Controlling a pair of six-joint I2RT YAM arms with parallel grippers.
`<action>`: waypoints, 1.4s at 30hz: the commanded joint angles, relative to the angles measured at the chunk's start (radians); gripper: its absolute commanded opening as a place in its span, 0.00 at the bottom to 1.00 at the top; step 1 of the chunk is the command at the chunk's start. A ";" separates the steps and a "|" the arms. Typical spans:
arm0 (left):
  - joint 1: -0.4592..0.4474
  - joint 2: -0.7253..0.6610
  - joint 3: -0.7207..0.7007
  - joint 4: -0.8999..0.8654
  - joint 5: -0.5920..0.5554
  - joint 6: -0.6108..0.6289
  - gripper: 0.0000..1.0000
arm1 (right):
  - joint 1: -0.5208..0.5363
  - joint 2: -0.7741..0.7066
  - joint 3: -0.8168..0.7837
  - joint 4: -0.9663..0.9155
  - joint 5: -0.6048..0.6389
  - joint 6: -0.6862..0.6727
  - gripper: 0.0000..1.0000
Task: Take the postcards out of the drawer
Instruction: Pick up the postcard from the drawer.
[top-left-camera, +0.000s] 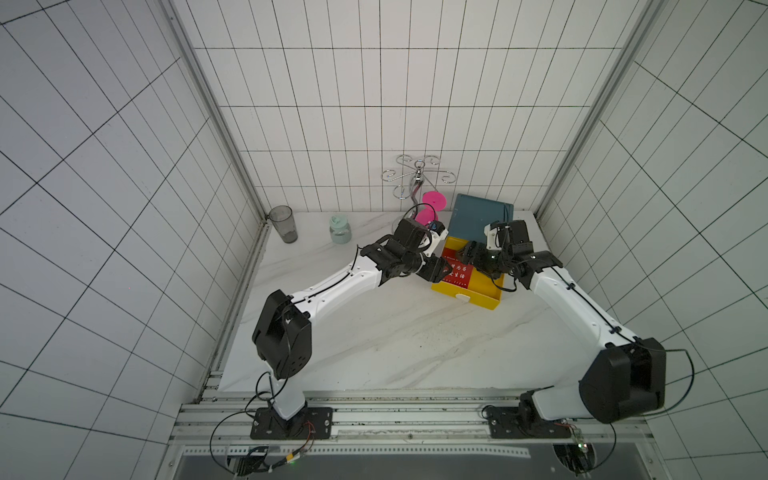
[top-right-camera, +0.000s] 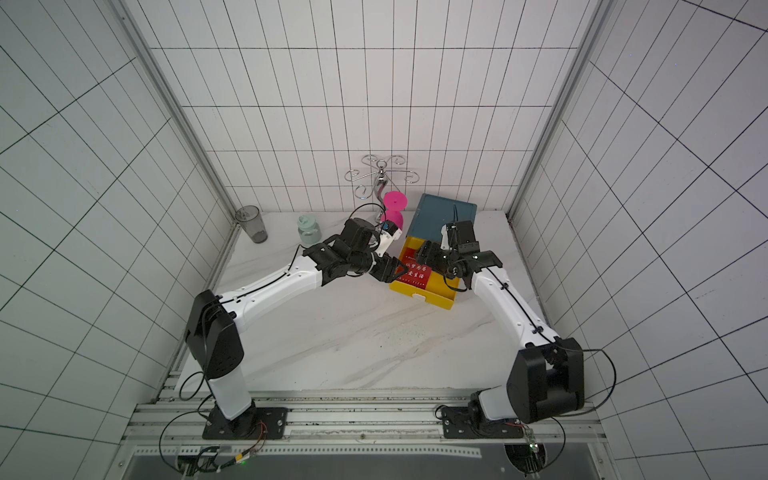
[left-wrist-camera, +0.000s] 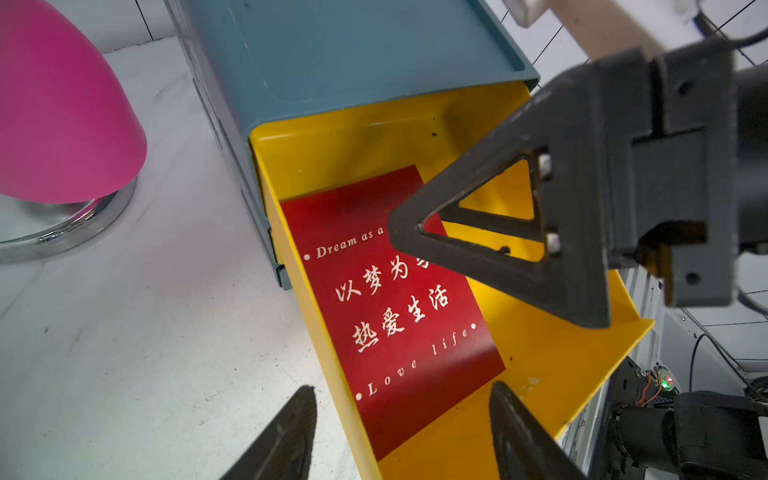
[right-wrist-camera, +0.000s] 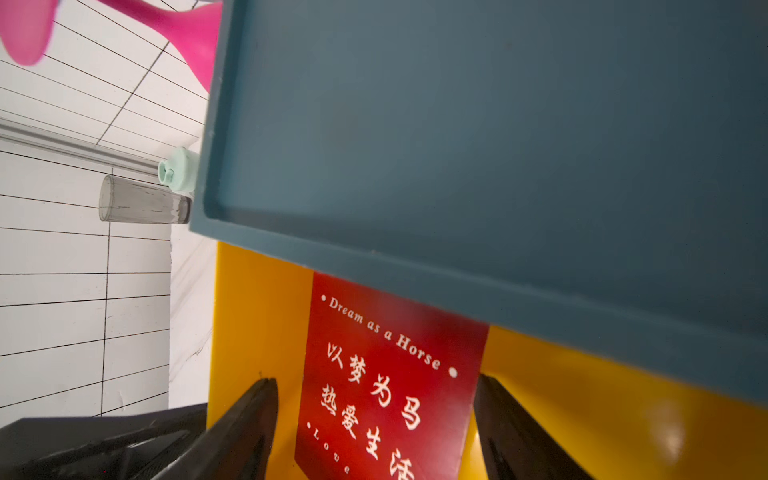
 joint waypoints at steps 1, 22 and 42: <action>0.004 0.016 0.029 0.023 0.022 -0.016 0.65 | 0.002 -0.034 -0.034 0.065 -0.027 0.007 0.77; 0.005 0.036 0.052 0.024 0.025 -0.038 0.65 | -0.059 -0.091 -0.126 0.269 -0.126 0.111 0.71; 0.027 0.005 0.064 0.022 0.008 -0.058 0.67 | -0.061 -0.038 -0.153 0.265 -0.118 0.152 0.53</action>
